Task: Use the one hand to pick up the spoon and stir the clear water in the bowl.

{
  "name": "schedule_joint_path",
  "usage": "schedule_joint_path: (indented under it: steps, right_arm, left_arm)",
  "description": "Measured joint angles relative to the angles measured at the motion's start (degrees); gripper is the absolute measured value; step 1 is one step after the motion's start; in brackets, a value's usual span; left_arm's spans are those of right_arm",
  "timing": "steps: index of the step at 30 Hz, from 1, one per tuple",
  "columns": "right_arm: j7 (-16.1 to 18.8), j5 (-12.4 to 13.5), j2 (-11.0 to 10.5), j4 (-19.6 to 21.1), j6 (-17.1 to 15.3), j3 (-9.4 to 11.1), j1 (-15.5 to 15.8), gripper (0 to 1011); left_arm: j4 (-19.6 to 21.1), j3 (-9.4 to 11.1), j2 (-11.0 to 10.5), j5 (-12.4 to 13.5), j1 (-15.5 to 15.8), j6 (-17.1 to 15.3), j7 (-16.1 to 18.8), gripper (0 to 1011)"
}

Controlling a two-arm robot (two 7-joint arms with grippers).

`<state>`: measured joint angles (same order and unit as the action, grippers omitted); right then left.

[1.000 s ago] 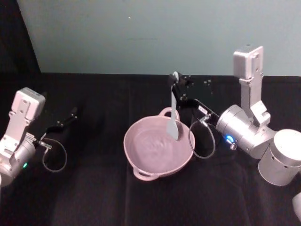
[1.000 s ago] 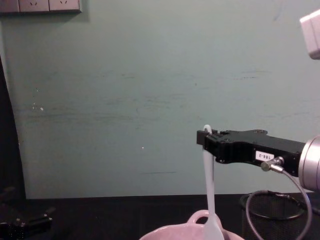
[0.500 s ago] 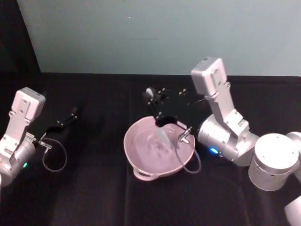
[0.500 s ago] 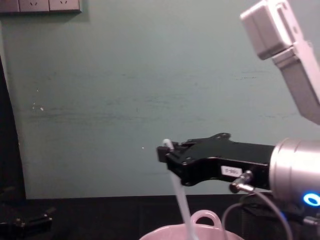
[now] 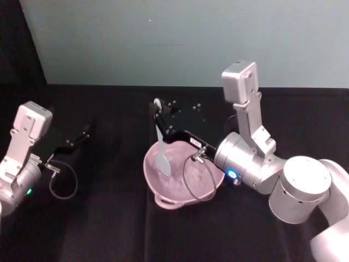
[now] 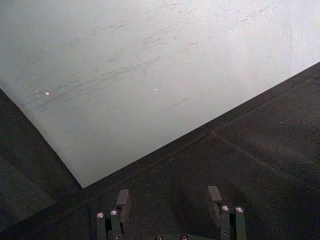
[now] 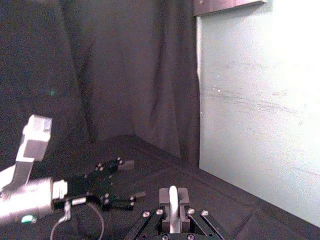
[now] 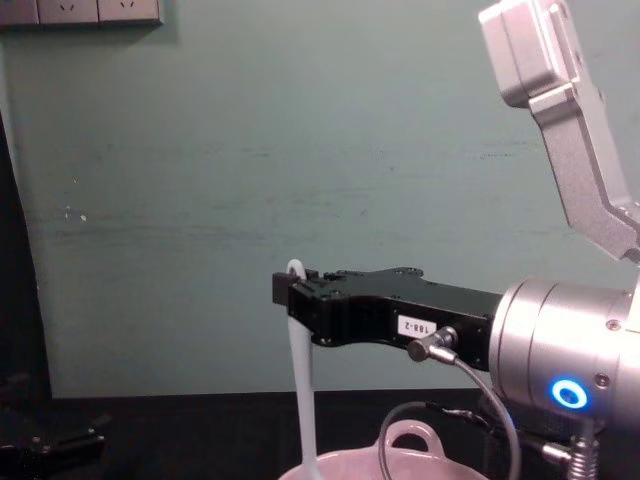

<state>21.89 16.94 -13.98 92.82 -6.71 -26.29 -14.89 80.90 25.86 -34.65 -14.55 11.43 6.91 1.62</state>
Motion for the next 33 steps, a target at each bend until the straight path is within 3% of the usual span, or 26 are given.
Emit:
schedule_joint_path:
  steps: [9,16,25,33]
  right_arm:
    - [-1.2,5.8,3.0,-6.2,2.0,2.6,-1.7,109]
    - [-3.2,7.9,3.6,-8.8,3.6,4.8,-2.2,109]
    - [-5.6,8.8,2.2,-7.7,5.2,8.0,-0.5,109]
    - [-6.1,7.4,-0.5,-4.1,4.3,8.5,1.2,109]
  left_arm:
    - [0.0,0.0,0.0,0.0,0.0,0.0,0.0,1011]
    - [0.0,0.0,0.0,0.0,0.0,0.0,0.0,1011]
    - [0.0,0.0,0.0,0.0,0.0,0.0,0.0,1011]
    - [0.0,0.0,0.0,0.0,0.0,0.0,0.0,1011]
